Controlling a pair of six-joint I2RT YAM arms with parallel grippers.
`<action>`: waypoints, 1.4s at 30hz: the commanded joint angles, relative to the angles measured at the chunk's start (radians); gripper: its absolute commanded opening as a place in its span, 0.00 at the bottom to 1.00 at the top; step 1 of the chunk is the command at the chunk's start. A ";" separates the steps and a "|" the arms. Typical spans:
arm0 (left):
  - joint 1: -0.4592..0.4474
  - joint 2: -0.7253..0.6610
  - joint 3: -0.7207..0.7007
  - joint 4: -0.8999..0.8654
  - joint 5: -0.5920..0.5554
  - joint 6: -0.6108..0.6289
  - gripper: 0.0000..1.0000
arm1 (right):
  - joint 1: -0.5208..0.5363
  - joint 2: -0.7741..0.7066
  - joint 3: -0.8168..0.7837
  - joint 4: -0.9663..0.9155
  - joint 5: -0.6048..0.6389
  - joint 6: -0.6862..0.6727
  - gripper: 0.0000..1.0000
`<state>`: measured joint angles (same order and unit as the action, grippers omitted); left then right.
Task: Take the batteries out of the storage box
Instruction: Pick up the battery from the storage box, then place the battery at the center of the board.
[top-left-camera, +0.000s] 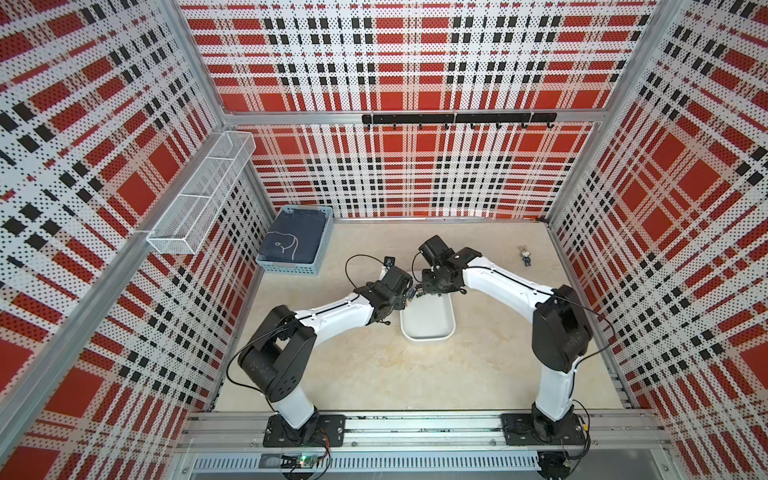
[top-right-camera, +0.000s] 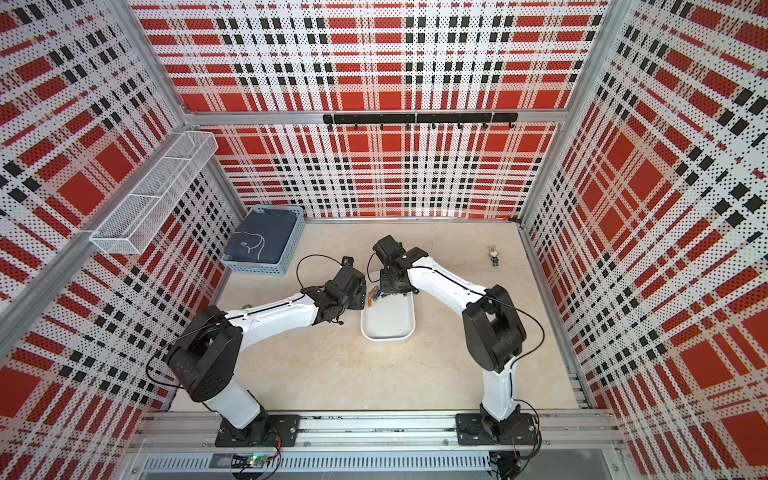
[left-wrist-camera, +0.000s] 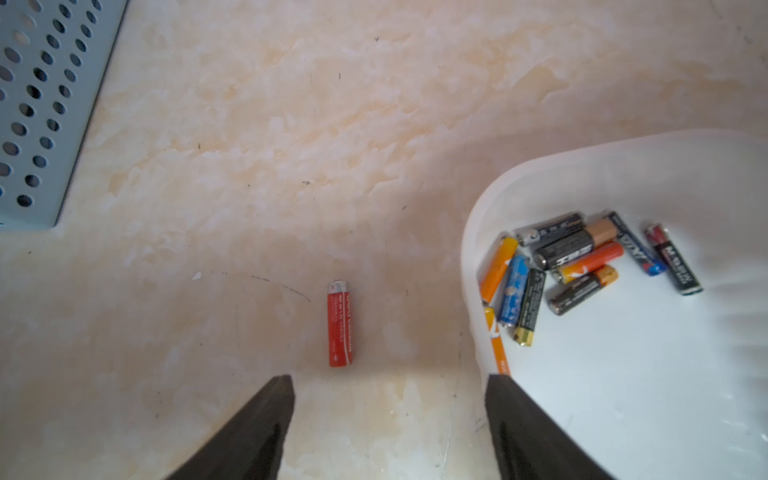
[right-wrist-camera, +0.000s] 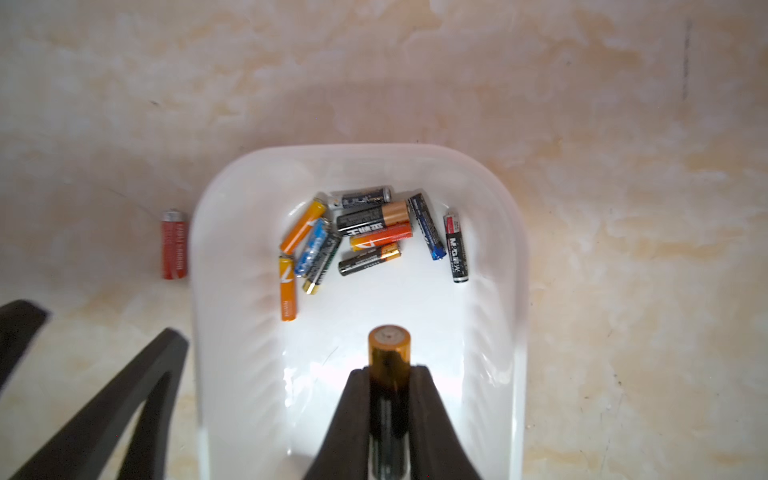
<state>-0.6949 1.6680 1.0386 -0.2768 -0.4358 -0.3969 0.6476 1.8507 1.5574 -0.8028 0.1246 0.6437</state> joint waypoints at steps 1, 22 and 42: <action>-0.028 -0.008 0.069 -0.015 -0.004 -0.012 0.73 | -0.048 -0.071 -0.037 -0.006 0.012 -0.020 0.00; -0.104 0.339 0.407 -0.154 0.147 -0.094 0.36 | -0.305 0.022 -0.336 0.267 -0.020 -0.266 0.01; -0.074 0.458 0.467 -0.193 0.108 -0.057 0.36 | -0.321 0.026 -0.362 0.288 -0.019 -0.252 0.39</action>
<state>-0.7803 2.1242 1.4918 -0.4553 -0.3012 -0.4641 0.3325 1.8942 1.2011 -0.5175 0.1070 0.3904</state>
